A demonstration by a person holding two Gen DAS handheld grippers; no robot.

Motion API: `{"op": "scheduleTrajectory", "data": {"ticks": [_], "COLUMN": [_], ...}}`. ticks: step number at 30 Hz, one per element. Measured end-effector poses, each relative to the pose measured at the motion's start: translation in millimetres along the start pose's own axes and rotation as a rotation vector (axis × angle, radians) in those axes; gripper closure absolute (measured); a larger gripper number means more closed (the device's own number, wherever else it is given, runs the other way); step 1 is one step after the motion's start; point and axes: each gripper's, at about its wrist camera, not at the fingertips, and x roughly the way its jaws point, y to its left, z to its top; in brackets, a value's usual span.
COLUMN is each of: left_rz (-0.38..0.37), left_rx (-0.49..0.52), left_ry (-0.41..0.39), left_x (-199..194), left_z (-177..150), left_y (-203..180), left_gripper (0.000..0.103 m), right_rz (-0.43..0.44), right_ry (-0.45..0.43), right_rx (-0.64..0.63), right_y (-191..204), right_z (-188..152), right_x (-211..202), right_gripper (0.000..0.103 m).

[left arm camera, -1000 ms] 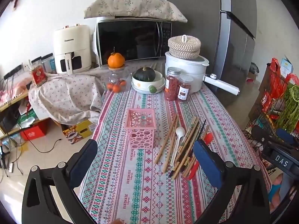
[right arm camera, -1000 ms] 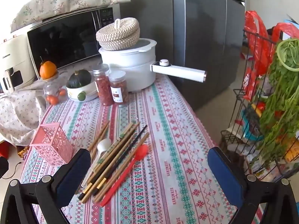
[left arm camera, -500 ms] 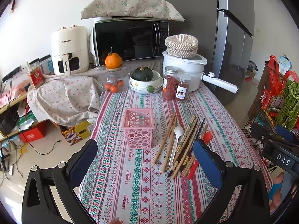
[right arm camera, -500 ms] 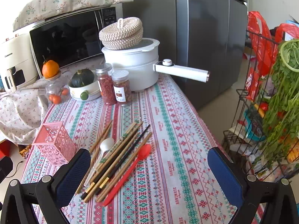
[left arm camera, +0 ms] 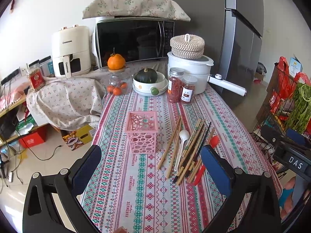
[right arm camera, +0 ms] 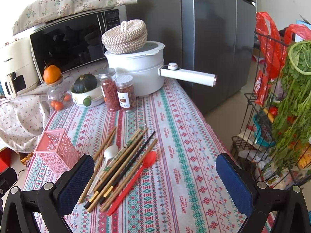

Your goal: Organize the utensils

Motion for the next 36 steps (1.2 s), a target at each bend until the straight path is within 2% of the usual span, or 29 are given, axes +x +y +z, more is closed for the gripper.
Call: {"op": "scheduleTrajectory", "data": {"ticks": [36], "left_rz": [-0.006], "left_rx": [0.002], "left_ry": [0.001], "left_x": [1.0], "left_z": [-2.5], "left_y": [-2.1], "left_gripper": [0.0], "right_rz": [-0.001], "right_ry": [0.003], "right_rx": [0.003], "right_y": [1.6], "right_z": [0.1], "right_x": [0.1], "right_gripper": [0.0]}}
